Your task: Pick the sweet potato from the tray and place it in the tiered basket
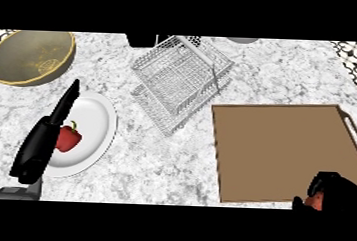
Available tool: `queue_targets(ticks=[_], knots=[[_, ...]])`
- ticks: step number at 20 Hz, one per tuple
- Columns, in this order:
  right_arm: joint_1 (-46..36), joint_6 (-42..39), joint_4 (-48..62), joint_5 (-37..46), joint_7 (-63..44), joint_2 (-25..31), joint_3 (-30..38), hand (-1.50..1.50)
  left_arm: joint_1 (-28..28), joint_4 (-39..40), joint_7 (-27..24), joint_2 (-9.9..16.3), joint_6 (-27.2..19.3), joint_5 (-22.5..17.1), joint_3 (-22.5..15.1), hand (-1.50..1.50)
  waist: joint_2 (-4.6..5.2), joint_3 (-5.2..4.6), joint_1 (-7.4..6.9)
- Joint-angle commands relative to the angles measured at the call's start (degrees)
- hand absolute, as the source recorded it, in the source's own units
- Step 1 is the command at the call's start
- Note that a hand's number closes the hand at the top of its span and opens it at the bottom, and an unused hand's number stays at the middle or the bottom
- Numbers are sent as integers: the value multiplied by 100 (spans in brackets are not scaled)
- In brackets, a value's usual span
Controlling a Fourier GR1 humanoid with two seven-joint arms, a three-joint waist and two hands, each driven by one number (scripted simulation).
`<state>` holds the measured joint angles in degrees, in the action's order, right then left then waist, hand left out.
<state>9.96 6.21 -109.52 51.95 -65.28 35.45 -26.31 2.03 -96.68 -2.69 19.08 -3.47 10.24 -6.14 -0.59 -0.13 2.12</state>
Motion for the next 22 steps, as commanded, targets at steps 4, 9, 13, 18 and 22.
queue_targets(ticks=[4, 9, 13, 18, 22], knots=[[756, -135, -2276, 846, -1094, -139, 348, 150, 21, 50, 46, 136, 167, -106, 210, 0, 0, -4, 25], [599, -422, -3574, 697, -946, -684, 606, 150, 89, 243, -165, 24, 179, -54, 139, 0, 37, -3, -75], [-45, -1400, -4061, 1081, -1121, -511, 509, 150, -153, 85, -251, -166, 115, 117, -130, 0, 30, -8, -166], [-1478, -1945, -3845, 1072, -1346, -976, 305, 150, 140, 330, -192, -248, 40, 233, -111, 0, 28, -19, -204], [-3062, -2524, -3081, 906, -1495, -1477, 366, 150, 285, 270, -76, -166, 150, 189, -14, 0, 40, -17, -298]])
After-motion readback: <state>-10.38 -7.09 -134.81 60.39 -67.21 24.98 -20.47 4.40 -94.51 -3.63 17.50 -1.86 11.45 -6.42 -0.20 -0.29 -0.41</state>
